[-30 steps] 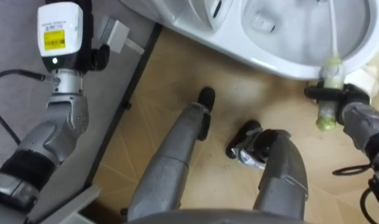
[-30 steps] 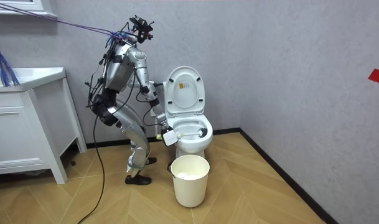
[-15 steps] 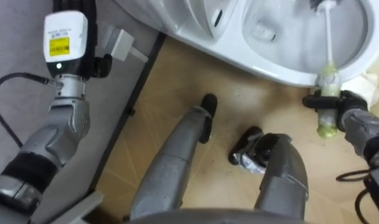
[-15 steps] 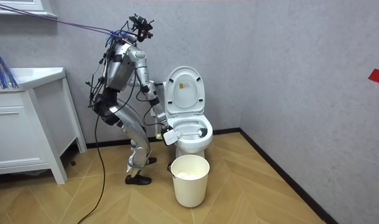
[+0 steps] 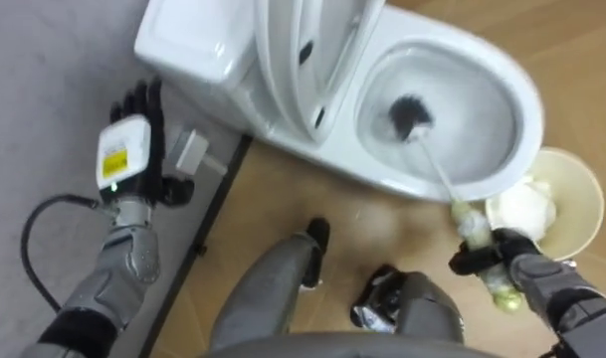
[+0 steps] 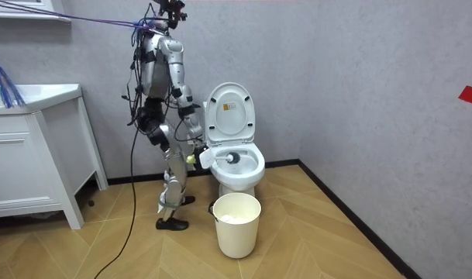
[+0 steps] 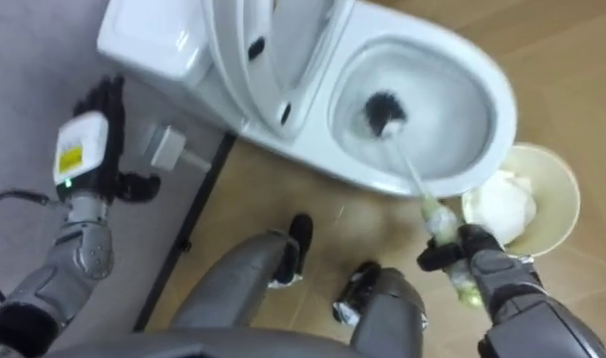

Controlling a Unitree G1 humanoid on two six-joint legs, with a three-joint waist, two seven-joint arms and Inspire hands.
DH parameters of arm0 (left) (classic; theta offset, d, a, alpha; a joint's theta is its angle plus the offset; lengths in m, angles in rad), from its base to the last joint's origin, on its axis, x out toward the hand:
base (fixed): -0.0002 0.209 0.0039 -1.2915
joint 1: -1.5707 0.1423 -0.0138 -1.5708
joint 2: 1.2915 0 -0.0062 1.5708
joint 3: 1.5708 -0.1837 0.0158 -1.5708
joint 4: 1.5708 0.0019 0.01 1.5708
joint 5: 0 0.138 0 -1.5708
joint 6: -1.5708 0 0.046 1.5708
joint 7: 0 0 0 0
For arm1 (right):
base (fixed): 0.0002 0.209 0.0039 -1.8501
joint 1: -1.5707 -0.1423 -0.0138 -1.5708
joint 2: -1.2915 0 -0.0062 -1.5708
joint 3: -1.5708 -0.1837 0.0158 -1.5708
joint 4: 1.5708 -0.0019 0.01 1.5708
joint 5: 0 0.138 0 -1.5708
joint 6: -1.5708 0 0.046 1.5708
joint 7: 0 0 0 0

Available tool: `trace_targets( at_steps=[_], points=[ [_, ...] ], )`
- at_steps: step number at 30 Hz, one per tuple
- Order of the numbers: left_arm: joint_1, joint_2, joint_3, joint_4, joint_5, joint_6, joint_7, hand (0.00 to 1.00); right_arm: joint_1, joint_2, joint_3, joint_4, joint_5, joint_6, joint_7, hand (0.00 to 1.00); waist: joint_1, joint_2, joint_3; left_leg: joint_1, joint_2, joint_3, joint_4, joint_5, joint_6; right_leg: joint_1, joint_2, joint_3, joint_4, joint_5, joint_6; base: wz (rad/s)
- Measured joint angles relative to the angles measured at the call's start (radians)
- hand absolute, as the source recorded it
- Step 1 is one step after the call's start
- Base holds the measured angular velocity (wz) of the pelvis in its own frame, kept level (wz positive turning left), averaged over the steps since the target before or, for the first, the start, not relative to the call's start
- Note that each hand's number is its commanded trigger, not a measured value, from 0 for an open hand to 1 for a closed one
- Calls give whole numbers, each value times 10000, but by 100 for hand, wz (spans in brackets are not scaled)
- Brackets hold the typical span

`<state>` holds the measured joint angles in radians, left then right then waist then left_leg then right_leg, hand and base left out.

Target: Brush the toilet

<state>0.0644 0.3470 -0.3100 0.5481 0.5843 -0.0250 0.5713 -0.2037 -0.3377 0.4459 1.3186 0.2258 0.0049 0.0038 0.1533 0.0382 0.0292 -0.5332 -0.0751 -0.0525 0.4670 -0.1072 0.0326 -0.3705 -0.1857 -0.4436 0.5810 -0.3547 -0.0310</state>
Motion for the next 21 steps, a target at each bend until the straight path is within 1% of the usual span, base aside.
trace_targets(
  at_steps=[1,2,3,4,5,6,7,8,9,10,11,12,14,15,16,17,19,20,21],
  points=[
    [377,-45,76,-10,13,-92,-9,0,327,108,-149,-97,-212,-66,27,100,-118,-96,-136,430,12,-33,-248,-2,-3,515,145,-70,-443,65,47,8],
    [735,-125,195,-4,9,-123,-132,0,673,199,-411,-273,-395,-112,27,100,-175,-129,-215,862,96,-51,-408,-8,-9,1133,260,-207,-982,196,96,11],
    [877,-182,253,0,0,-121,-208,0,863,217,-499,-406,-411,-125,31,100,-217,-154,-221,1087,127,-46,-485,-13,-12,1420,326,-249,-1237,255,121,8],
    [1163,-272,367,34,0,-122,-350,0,1200,281,-737,-505,-424,-201,41,100,-276,-247,-231,1540,121,-41,-692,-14,-14,1925,391,-267,-1596,321,173,0],
    [1502,-284,449,39,15,-130,-428,0,1448,358,-940,-545,-439,-232,41,100,-275,-302,-238,1947,122,-23,-839,-42,-48,2368,471,-275,-1950,389,223,0],
    [1685,-285,528,33,29,-155,-455,0,1556,393,-1072,-564,-468,-240,44,100,-292,-332,-244,2132,122,-17,-936,-60,-54,2563,511,-275,-2127,433,232,-5],
    [1986,-288,727,10,98,-195,-554,0,1811,421,-1264,-710,-579,-240,49,100,-385,-403,-256,2415,116,-19,-1090,-71,-68,2871,570,-265,-2400,484,261,-8],
    [2190,-291,904,43,268,-193,-624,0,2055,419,-1372,-867,-573,-252,64,100,-374,-449,-268,2699,122,-17,-1291,-131,-88,3135,645,-249,-2608,519,275,-6],
    [2392,-331,1112,96,457,-201,-656,0,2300,435,-1456,-935,-522,-269,113,100,-372,-482,-255,2952,129,-18,-1407,-184,-96,3400,712,-263,-2811,556,284,-4],
    [2489,-386,1224,108,513,-190,-667,0,2380,442,-1520,-990,-526,-267,157,100,-382,-506,-257,3079,127,-13,-1458,-189,-101,3539,731,-264,-2907,570,296,-3],
    [2812,-550,1519,106,665,-189,-673,0,2632,466,-1675,-1134,-542,-267,222,100,-379,-544,-275,3288,122,-1,-1566,-216,-108,3763,757,-261,-3068,589,315,0],
    [2850,-628,1649,105,735,-187,-672,0,2734,498,-1769,-1185,-575,-267,236,100,-382,-562,-274,3402,119,-1,-1633,-227,-111,3873,764,-261,-3123,591,318,0],
    [3206,-848,2030,135,751,-184,-674,0,2998,694,-1974,-1205,-697,-261,239,100,-384,-631,-265,3688,131,-2,-1649,-303,-154,4215,830,-211,-3296,605,322,-2],
    [3240,-891,2094,182,750,-184,-677,0,3055,729,-1974,-1207,-757,-259,239,100,-389,-646,-268,3740,126,-2,-1646,-305,-158,4280,846,-168,-3335,604,319,0],
    [3240,-938,2121,327,744,-184,-728,0,3133,784,-1974,-1207,-851,-242,270,100,-394,-673,-266,3873,123,-2,-1652,-312,-169,4431,909,48,-3456,615,296,0],
    [3270,-982,2120,684,723,-215,-756,0,3162,800,-1976,-1205,-984,-243,338,100,-384,-759,-209,4007,136,21,-1656,-343,-183,4577,984,264,-3579,636,260,-10],
    [3262,-1099,2139,1248,574,-186,-893,0,3172,818,-2056,-1266,-1141,-246,348,100,-377,-686,-243,4158,181,132,-1635,-423,-191,4737,1015,335,-3646,643,249,-15],
    [3260,-1177,2150,1563,503,-159,-1100,0,3230,831,-2205,-1360,-1194,-247,319,100,-390,-653,-271,4223,201,162,-1638,-465,-196,4788,1020,359,-3652,642,250,-12],
    [3251,-1245,2158,1843,328,-143,-1302,0,3287,850,-2345,-1475,-1182,-239,293,100,-412,-651,-274,4272,209,211,-1649,-470,-195,4831,1014,354,-3664,642,250,-6]
  ],
)
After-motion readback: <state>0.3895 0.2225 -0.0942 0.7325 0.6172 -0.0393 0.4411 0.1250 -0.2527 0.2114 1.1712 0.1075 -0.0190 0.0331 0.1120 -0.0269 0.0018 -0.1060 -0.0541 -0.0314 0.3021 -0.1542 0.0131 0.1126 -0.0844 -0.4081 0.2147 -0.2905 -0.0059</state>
